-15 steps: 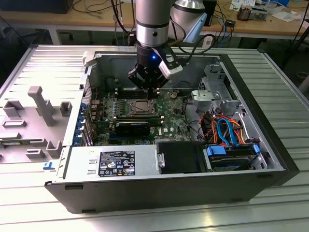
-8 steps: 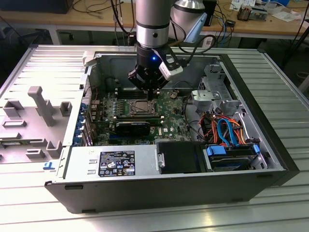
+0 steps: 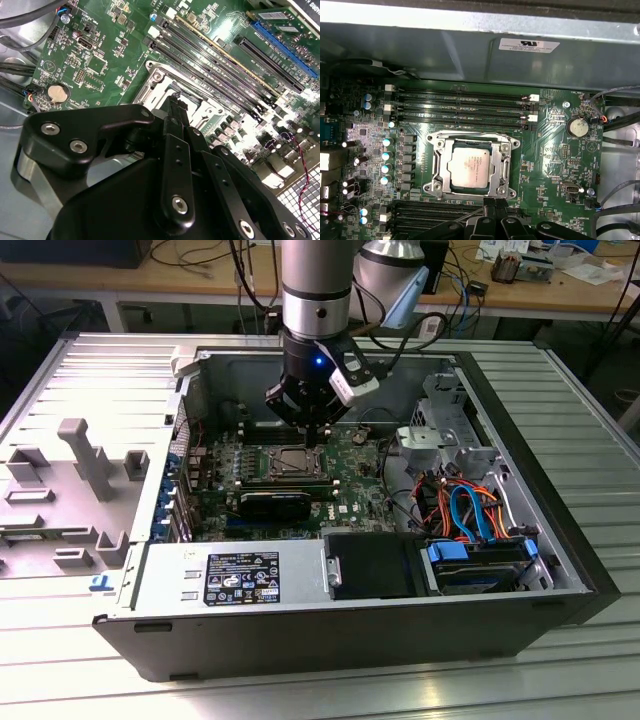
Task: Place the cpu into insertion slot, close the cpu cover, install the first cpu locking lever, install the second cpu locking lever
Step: 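Install the second cpu locking lever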
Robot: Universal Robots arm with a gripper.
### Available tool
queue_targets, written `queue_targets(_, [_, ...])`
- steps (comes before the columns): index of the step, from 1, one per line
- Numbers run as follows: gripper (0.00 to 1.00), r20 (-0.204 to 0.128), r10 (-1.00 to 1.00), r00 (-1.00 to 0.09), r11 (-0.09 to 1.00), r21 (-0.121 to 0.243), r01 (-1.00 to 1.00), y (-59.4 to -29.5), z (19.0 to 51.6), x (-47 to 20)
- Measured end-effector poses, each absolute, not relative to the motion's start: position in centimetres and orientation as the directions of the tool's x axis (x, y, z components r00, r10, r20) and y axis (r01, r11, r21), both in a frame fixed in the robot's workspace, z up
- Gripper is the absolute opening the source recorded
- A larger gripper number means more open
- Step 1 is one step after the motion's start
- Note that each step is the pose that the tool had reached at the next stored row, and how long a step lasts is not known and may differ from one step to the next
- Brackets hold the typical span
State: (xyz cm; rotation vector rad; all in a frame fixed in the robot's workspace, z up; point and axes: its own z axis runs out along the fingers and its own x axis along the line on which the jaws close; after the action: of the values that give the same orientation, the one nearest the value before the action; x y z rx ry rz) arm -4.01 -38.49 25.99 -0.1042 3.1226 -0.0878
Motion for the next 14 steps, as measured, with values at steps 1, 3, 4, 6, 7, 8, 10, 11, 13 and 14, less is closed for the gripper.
queue_targets(1, [0.11, -0.014, -0.067, -0.998, 0.996, -0.057, -0.066, -38.5, 26.0, -4.0])
queue_targets(3, [0.11, -0.014, -0.067, -0.998, 0.996, -0.057, -0.066, -38.5, 26.0, -4.0])
queue_targets(4, [0.11, -0.014, -0.067, -0.998, 0.996, -0.057, -0.066, -38.5, 26.0, -4.0])
queue_targets(6, [0.11, -0.014, -0.067, -0.998, 0.996, -0.057, -0.066, -38.5, 26.0, -4.0])
queue_targets(7, [0.11, -0.014, -0.067, -0.998, 0.996, -0.057, -0.066, -38.5, 26.0, -4.0])
queue_targets(8, [0.11, -0.011, -0.067, -0.998, 0.996, -0.057, -0.067, -38.5, 26.0, -4.0])
queue_targets(10, [0.11, 0.013, -0.067, -0.998, 0.996, -0.055, -0.068, -38.6, 26.0, -4.0])
queue_targets(11, [0.11, 0.014, -0.067, -0.998, 0.996, -0.055, -0.068, -39.1, 26.0, -4.0])
queue_targets(13, [0.11, 0.014, -0.067, -0.998, 0.996, -0.055, -0.068, -40.0, 26.0, -4.0])
queue_targets(14, [0.11, 0.014, -0.067, -0.998, 0.996, -0.055, -0.068, -40.7, 25.9, -4.0])
